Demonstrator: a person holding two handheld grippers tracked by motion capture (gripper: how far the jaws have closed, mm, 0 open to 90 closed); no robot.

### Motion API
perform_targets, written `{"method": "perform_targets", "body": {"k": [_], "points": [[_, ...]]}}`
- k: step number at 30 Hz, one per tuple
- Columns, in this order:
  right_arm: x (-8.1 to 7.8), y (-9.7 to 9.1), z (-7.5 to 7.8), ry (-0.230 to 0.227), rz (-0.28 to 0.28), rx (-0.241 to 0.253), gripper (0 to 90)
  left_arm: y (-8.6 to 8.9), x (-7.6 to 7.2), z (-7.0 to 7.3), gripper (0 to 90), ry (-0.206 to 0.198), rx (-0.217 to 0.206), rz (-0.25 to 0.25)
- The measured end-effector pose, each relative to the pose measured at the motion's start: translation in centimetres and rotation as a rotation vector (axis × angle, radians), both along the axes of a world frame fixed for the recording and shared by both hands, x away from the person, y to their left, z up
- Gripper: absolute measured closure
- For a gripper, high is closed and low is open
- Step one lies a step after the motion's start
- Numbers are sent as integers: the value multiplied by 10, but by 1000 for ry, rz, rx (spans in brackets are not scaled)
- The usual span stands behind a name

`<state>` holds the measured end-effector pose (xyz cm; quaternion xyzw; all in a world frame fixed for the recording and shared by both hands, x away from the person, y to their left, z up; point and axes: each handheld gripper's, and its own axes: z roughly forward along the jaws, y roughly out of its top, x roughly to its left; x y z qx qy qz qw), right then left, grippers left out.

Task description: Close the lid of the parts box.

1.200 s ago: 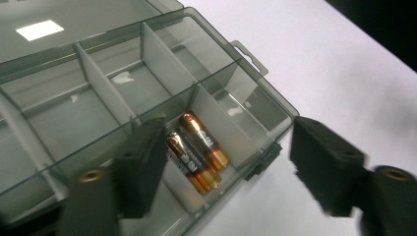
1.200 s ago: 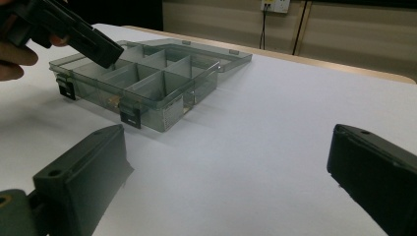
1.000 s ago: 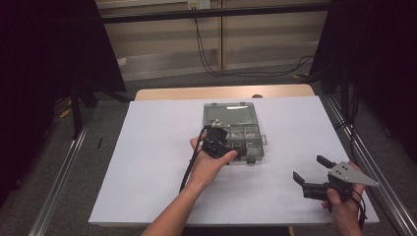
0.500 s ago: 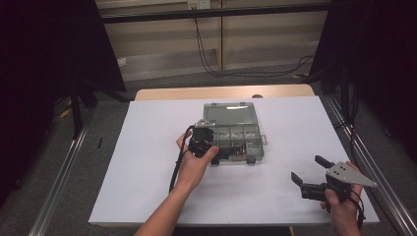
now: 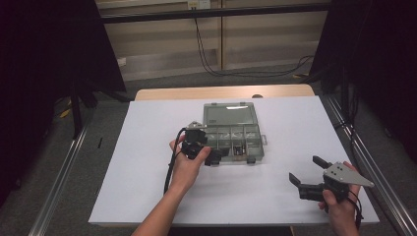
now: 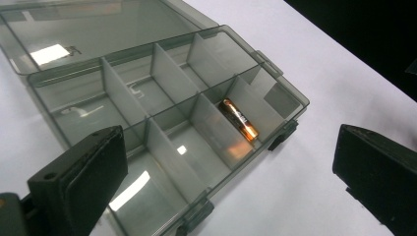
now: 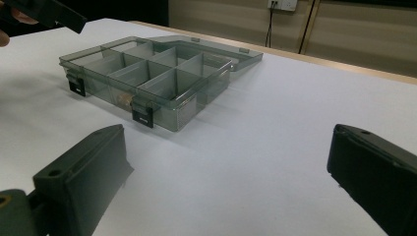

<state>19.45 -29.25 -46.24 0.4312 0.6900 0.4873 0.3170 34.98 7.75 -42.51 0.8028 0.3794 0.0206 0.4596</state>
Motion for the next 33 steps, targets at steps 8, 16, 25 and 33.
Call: {"method": "perform_targets", "body": {"k": [8, 16, 25, 33], "points": [[1, 4, -2, 9, 1, -7, 10, 12, 3, -2, 0, 7, -4, 17], [2, 8, -3, 13, 0, -12, 11, 22, 3, -1, 0, 15, -23, 19], [2, 11, -3, 14, 1, -18, 11, 30, 7, -2, 5, 24, -45, 34], [5, 15, 1, 8, 11, -18, 11, 39, 12, -3, 38, 17, -74, 68]]}}
